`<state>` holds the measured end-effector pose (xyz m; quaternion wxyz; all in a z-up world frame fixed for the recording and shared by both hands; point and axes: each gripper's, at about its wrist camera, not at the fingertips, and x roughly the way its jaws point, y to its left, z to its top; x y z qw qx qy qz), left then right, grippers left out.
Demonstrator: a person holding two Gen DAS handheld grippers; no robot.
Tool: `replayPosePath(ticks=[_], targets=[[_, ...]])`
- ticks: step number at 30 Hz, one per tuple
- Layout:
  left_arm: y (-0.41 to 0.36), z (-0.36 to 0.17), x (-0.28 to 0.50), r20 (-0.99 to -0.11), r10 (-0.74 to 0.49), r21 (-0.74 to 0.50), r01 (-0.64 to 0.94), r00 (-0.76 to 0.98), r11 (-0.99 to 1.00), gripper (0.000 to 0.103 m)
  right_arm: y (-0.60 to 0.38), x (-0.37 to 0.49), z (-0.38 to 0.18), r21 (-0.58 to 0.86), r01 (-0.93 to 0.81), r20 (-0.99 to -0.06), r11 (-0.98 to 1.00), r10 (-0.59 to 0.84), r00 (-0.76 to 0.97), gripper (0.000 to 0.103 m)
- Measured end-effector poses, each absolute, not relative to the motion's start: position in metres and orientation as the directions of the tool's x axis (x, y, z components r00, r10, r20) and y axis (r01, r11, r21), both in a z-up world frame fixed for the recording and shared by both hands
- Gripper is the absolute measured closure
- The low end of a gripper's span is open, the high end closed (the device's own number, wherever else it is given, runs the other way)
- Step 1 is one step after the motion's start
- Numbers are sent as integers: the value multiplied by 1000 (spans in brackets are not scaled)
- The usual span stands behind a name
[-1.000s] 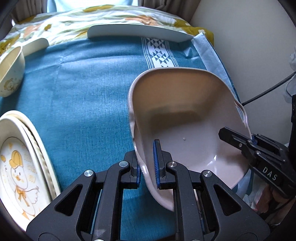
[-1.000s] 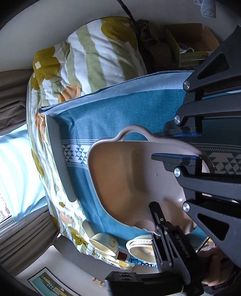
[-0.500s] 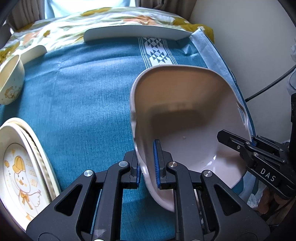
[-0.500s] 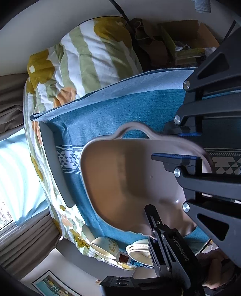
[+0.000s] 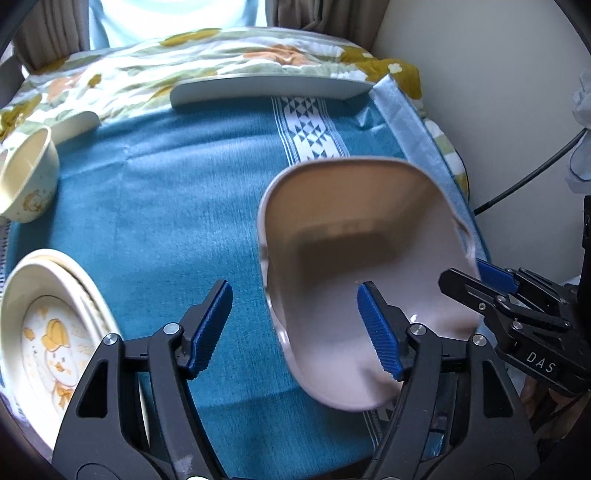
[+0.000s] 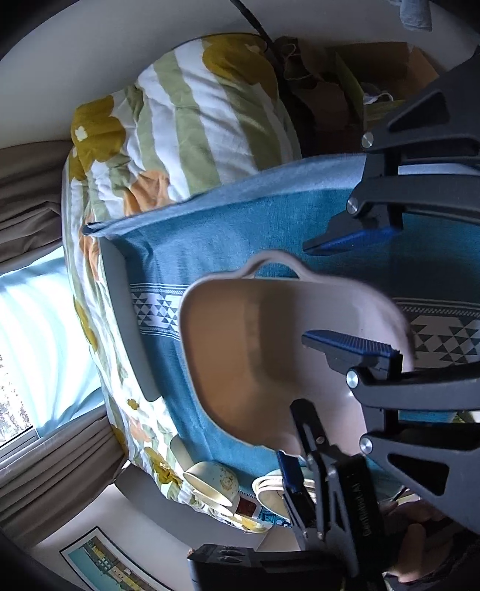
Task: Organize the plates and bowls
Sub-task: 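Lower the pink bowl onto the cloth and open both grippers, then reach both grippers to the cream printed bowl and grip its rim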
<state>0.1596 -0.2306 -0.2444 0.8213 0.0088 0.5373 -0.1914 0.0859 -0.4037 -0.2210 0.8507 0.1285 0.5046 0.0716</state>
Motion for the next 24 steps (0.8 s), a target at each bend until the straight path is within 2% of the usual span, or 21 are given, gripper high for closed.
replayPosePath(ticks=[7,8,9,10,11,12,15,18,24], targets=[[-212,-172,129,-836,-314,-185,307,451,934,33,-397,63,-159,250,-70,-797,966,246,552,63],[-207,-156,121,-819,-308,-175,301,484,938,31,-394,60,-148,243,-89,-786,966,250,565,58],[-203,-144,116,-805,-300,-164,293,512,942,21,-389,58,-135,233,-111,-773,966,253,581,43],[-196,-130,109,-784,-290,-154,281,549,947,9,-385,57,-125,229,-130,-759,965,261,597,34],[-186,-112,101,-750,-277,-142,263,601,954,3,-381,56,-116,229,-151,-741,962,273,613,16],[-180,-104,96,-732,-271,-138,254,625,957,0,-374,55,-105,232,-180,-714,956,293,636,8],[-152,-77,86,-678,-239,-131,205,696,970,0,-353,60,-85,226,-228,-661,947,321,678,1],[-112,-64,86,-671,-183,-132,127,718,983,0,-331,68,-73,226,-276,-615,934,356,703,1],[-32,-56,107,-690,-116,-145,21,714,989,0,-267,103,-51,230,-364,-629,903,423,652,0]])
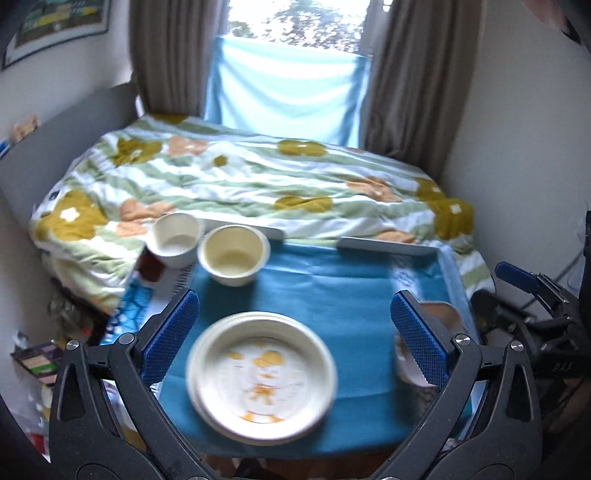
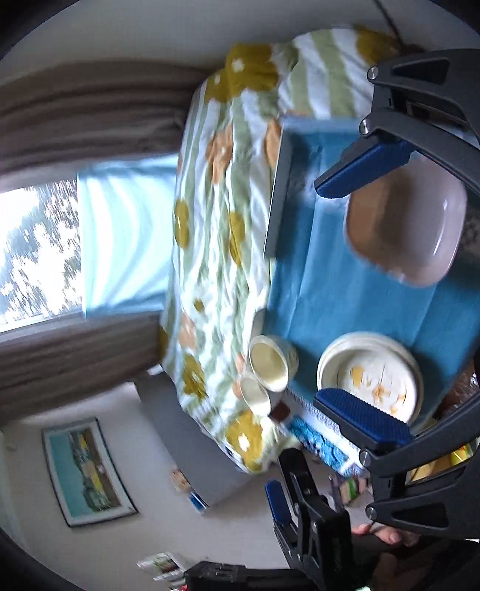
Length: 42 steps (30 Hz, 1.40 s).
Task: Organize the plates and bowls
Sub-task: 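Reach both grippers to the cream printed bowl and grip its rim, then lift the cream bowl with both grippers and carry it over the pink bowl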
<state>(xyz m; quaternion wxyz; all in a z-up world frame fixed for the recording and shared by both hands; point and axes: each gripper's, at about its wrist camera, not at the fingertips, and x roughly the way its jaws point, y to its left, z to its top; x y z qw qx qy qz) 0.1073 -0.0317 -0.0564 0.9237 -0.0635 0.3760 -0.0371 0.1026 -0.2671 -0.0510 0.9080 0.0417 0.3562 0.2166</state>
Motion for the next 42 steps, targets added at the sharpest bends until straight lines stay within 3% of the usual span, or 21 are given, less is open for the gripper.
replayPosePath(ticks=[9,18,23,28,34,37,42], targets=[[62,-96,185,-747,-72,-153,-66,661,986,0,-175,195,-77,264,-280,-740,923,380,554,0],[111,-182,270,-848,-185,-269,-104,496,957,1,-117,265,-144,301,-185,-832,936,352,429,2],[112,-220,301,-875,-229,-308,-126,427,943,22,-106,294,-180,314,-151,-874,937,348,339,20],[107,-249,322,-888,-279,-349,-141,367,926,55,-94,313,-211,326,-156,-899,933,356,254,33],[104,-264,337,-899,-288,-350,-148,331,925,77,-87,326,-229,344,-170,-906,923,374,196,54],[103,-268,341,-902,-292,-350,-140,319,926,91,-81,331,-235,353,-185,-907,917,384,173,72],[102,-268,344,-907,-281,-335,-132,314,933,93,-77,334,-239,364,-200,-905,910,396,156,89]])
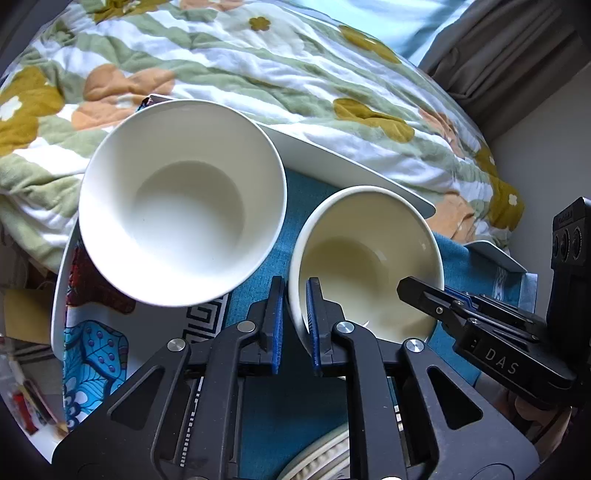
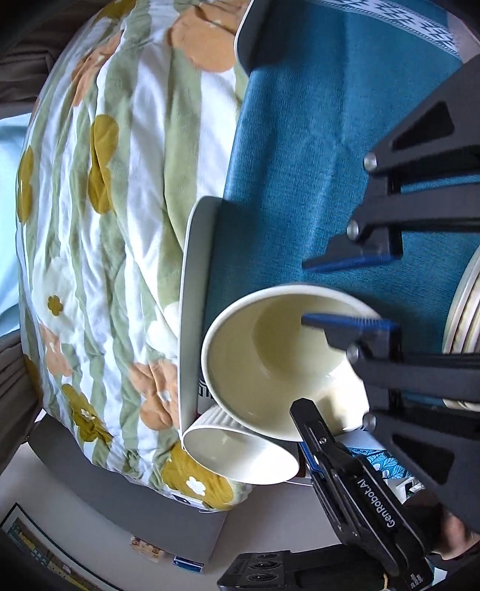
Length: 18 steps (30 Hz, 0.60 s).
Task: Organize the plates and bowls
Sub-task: 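Lift the cream bowl with both grippers and carry it over the pink bowl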
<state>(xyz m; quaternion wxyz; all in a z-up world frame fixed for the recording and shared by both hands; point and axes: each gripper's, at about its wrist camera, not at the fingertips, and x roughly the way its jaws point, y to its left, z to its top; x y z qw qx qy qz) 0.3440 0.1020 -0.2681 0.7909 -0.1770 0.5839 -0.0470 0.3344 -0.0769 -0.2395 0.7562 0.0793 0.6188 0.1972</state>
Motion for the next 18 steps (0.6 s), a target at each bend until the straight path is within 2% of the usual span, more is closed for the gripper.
replayPosePath(ticks=[11,18], targets=[[97,-258,345,-912,-252,-298,-100,323,949,93,-76,333,-233,349,-206,-905,914,386,179,90],[86,-227,336,-905,-247,-277,-40,345,960,93,-86,321,-209,348,-185,-895,919,384,225,90]])
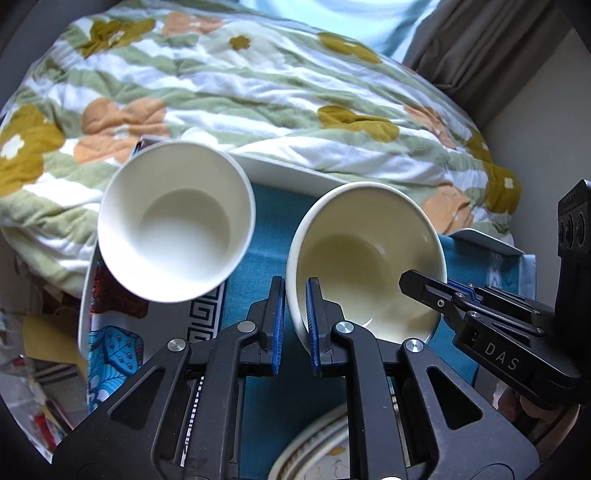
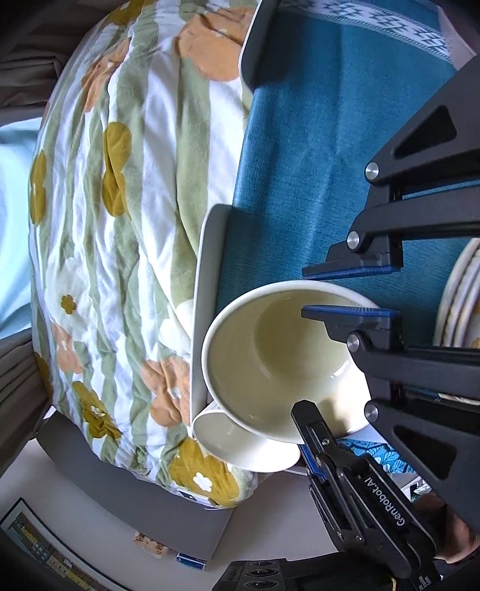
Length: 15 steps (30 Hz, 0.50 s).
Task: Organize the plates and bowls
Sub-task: 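Lift the cream bowl with both grippers and carry it over the pink bowl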
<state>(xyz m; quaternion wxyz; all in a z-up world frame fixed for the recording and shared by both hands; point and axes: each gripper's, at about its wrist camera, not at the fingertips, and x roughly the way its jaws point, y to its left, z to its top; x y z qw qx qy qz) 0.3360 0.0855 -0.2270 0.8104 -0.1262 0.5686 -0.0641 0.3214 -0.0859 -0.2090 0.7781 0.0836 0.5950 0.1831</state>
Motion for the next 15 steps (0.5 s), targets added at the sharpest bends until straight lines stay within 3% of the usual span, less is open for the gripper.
replayPosePath(ticks=[15], targets=[[-16,-145,295,-843,-390,-311,256,371,915,93,-182,240,-132,340,35,-855,940,293,427,90]])
